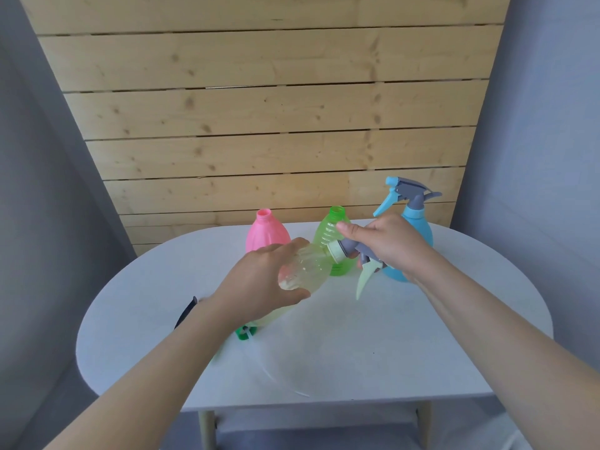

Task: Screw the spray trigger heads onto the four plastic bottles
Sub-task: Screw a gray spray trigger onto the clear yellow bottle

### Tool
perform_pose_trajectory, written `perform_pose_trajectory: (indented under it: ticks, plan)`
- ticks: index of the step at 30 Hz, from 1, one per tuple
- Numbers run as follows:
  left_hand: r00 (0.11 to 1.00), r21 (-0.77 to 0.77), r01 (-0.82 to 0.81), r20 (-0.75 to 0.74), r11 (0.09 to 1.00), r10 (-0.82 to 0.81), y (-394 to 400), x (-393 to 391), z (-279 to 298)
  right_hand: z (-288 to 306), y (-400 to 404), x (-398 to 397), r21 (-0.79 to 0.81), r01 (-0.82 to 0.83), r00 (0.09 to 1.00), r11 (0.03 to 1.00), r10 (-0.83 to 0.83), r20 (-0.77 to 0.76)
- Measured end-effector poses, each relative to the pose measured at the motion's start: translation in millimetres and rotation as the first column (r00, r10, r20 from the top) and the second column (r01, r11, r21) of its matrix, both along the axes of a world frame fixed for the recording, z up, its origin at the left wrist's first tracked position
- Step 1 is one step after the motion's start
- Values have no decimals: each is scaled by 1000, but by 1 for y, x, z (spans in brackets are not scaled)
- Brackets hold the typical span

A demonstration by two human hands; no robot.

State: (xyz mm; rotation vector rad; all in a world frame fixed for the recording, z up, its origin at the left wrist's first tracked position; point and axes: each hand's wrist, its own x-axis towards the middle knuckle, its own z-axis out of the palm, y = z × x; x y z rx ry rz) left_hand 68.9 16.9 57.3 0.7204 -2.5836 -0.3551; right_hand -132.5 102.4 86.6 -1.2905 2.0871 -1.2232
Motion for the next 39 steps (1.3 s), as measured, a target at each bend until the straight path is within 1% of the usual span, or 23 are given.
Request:
perform_pose_trajectory:
  ticks: [2,4,5,6,7,9,11,13,14,17,20,23,24,26,28,30,35,39]
  plan:
    - [1000,-70,0,-10,998,-1,-1,-1,0,0,1,0,34,5,1000,999,-4,-2]
    - [1000,-130,-1,-4,992,0,-3,-1,-1,-4,2,2,45,-3,997,999,7,-75]
    - [1000,-102,-7,-2,995,7,-5,0,-2,-5,3,3,21,-11,995,1000,13,-101]
    - [1000,-44,-17,-7,999,17,-6,1,-4,-7,3,5,-18,-25,994,1000,22,-105]
    - [999,21,-27,-21,999,28,-6,3,-6,-7,4,5,-68,-36,997,997,31,-74]
    - [995,126,-49,-77,991,59,-9,7,-9,-1,4,6,-187,-45,994,981,62,86]
    - [982,231,-41,-172,972,82,-13,11,-9,5,3,8,-293,-82,962,953,153,228]
    - [958,325,-22,-264,946,113,-17,15,-10,8,0,15,-364,-135,933,922,242,266]
    - [943,354,-34,-299,935,148,-19,17,-10,8,-2,21,-381,-145,929,913,259,266]
    - [858,397,-127,-416,909,301,-29,26,-11,7,-7,37,-388,-120,935,914,236,267]
    - [712,478,-153,-554,865,432,-46,39,-7,2,-12,50,-349,-136,943,927,230,243]
    - [569,553,-206,-604,808,558,-63,47,-9,-5,-18,63,-303,-155,945,940,230,232]
    - [537,566,-221,-609,794,583,-69,48,-11,-7,-20,66,-291,-159,945,943,231,231]
    - [502,580,-243,-610,777,613,-80,51,-16,-12,-22,72,-258,-171,945,951,233,231]
    - [494,585,-274,-595,763,634,-90,53,-22,-16,-24,77,-206,-189,953,960,230,198]
    - [509,580,-307,-570,755,645,-96,51,-28,-20,-26,80,-169,-200,958,965,229,170]
    - [612,587,-311,-479,748,630,-105,51,-44,-23,-31,81,-133,-192,957,972,215,192]
    - [655,556,-286,-481,781,582,-112,60,-48,-27,-34,83,-112,-206,952,972,225,208]
